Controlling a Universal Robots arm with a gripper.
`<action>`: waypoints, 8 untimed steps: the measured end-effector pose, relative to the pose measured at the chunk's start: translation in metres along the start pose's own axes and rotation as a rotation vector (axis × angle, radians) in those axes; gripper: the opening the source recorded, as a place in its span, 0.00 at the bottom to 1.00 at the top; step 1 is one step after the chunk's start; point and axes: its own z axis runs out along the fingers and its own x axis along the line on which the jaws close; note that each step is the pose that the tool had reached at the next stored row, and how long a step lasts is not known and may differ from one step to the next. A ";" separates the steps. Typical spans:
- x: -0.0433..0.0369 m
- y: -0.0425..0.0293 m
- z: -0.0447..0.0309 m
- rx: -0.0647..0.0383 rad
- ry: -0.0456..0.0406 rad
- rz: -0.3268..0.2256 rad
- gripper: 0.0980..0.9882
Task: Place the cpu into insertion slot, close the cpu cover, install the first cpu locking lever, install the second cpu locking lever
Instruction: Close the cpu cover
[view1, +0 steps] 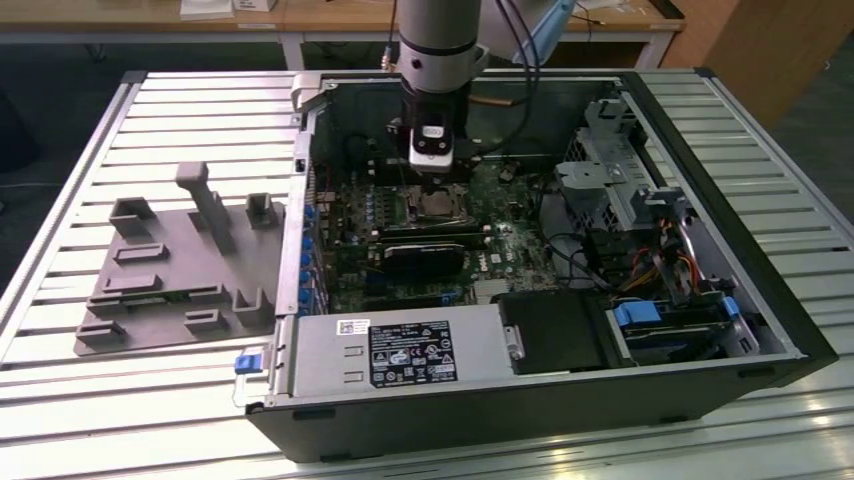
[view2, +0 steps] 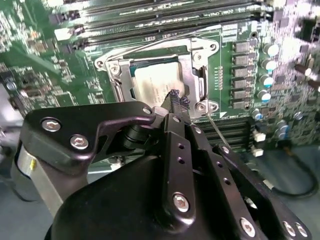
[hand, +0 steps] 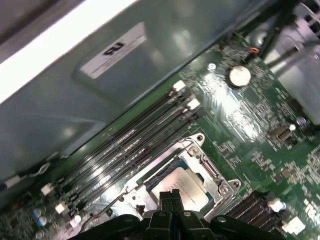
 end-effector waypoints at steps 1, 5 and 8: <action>0.0000 0.0000 0.0002 0.000 0.0011 -0.020 0.00; 0.0000 -0.0001 0.0008 0.001 0.0051 -0.091 0.00; 0.0000 0.0000 0.0013 0.001 0.0082 -0.145 0.00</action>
